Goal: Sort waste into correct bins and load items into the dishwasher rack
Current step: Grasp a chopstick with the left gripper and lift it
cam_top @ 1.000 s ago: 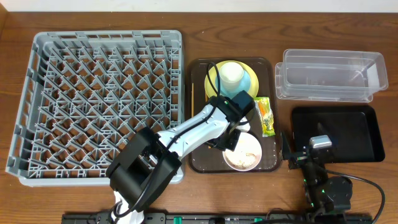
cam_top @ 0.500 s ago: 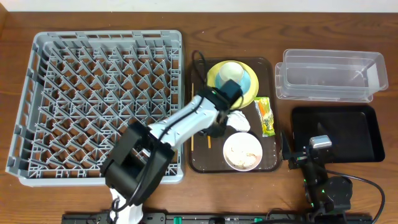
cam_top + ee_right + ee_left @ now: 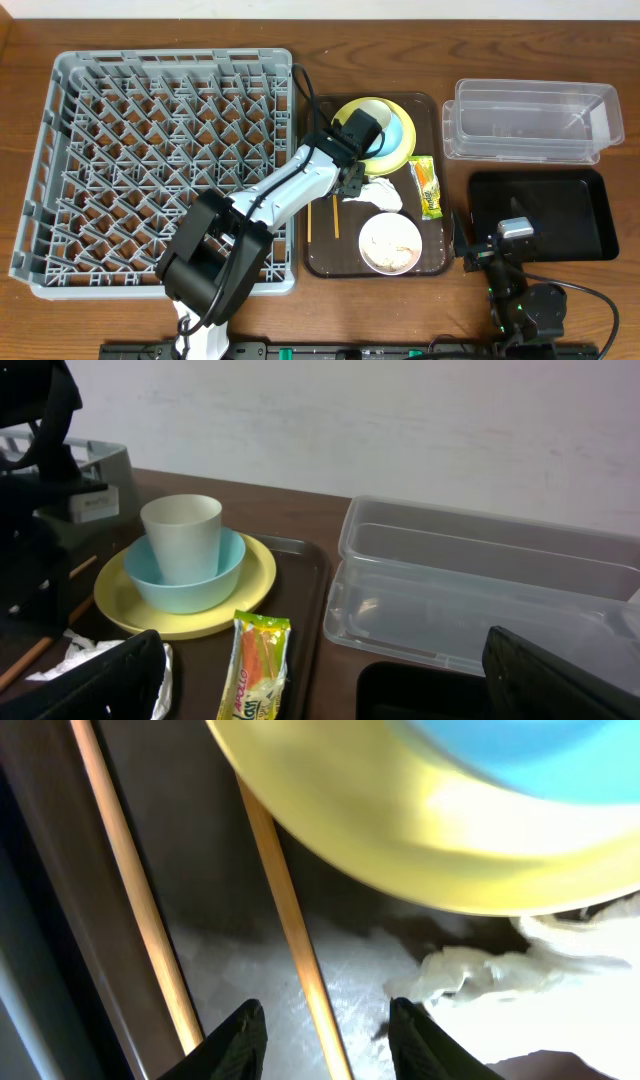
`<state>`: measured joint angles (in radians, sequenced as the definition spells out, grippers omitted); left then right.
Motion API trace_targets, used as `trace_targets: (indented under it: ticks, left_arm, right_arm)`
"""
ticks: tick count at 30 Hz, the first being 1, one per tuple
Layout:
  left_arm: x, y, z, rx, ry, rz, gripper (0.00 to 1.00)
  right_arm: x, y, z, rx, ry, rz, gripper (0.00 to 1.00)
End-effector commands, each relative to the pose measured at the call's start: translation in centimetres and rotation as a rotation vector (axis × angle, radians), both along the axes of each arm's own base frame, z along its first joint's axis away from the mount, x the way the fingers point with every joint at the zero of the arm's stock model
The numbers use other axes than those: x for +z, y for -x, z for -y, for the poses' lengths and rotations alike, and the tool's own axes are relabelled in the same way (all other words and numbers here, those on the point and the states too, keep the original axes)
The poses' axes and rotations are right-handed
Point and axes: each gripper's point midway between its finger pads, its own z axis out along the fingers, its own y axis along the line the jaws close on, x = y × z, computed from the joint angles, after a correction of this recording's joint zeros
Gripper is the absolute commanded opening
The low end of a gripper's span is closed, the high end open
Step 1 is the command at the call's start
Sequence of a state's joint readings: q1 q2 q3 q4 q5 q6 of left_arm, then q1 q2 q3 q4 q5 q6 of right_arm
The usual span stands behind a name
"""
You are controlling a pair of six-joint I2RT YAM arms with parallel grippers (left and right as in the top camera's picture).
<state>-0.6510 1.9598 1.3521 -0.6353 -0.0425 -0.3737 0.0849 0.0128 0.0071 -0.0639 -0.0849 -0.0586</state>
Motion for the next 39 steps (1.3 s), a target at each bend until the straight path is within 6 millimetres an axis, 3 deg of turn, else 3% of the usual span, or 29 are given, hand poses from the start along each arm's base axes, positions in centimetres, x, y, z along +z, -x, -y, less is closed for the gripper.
trace_targets:
  ticks: [1, 10, 16, 21, 22, 25, 28, 30, 31, 35, 39]
  left_arm:
    - [-0.5, -0.4, -1.1, 0.022, -0.058, 0.023, 0.43]
    - [-3.1, -0.4, -1.3, 0.022, -0.093, -0.004, 0.41]
    - [-5.5, 0.2, -1.8, 0.057, -0.124, -0.054, 0.28]
    - [-5.1, 0.0, -1.6, 0.057, -0.116, -0.044, 0.06]
    - [-4.6, -0.2, -1.5, 0.057, -0.109, -0.033, 0.06]
    - [-1.9, -1.2, -0.9, 0.062, -0.074, 0.024, 0.06]
    - [2.5, -2.4, -0.6, 0.074, -0.017, 0.119, 0.06]
    - [6.8, -3.0, -1.1, 0.093, 0.023, 0.208, 0.06]
    - [7.8, -3.0, -1.4, 0.099, 0.028, 0.227, 0.06]
    - [14.7, -3.1, -4.7, 0.17, 0.042, 0.371, 0.06]
    - [19.5, -2.7, -9.0, 0.258, 0.04, 0.47, 0.06]
  right_arm:
    - [-0.1, 0.0, 0.4, -0.019, -0.012, -0.005, 0.99]
    - [-0.1, 0.0, 0.4, -0.019, -0.012, -0.005, 0.99]
    - [-0.1, 0.0, 0.4, -0.019, -0.012, -0.005, 0.99]
    - [-0.1, 0.0, 0.4, -0.019, -0.012, -0.005, 0.99]
    - [-0.1, 0.0, 0.4, -0.019, -0.012, -0.005, 0.99]
    - [-0.1, 0.0, 0.4, -0.019, -0.012, -0.005, 0.99]
    - [-0.1, 0.0, 0.4, -0.019, -0.012, -0.005, 0.99]
    - [-0.1, 0.0, 0.4, -0.019, -0.012, -0.005, 0.99]
    - [-0.1, 0.0, 0.4, -0.019, -0.012, -0.005, 0.99]
    - [-0.1, 0.0, 0.4, -0.019, -0.012, -0.005, 0.99]
    - [-0.1, 0.0, 0.4, -0.019, -0.012, -0.005, 0.99]
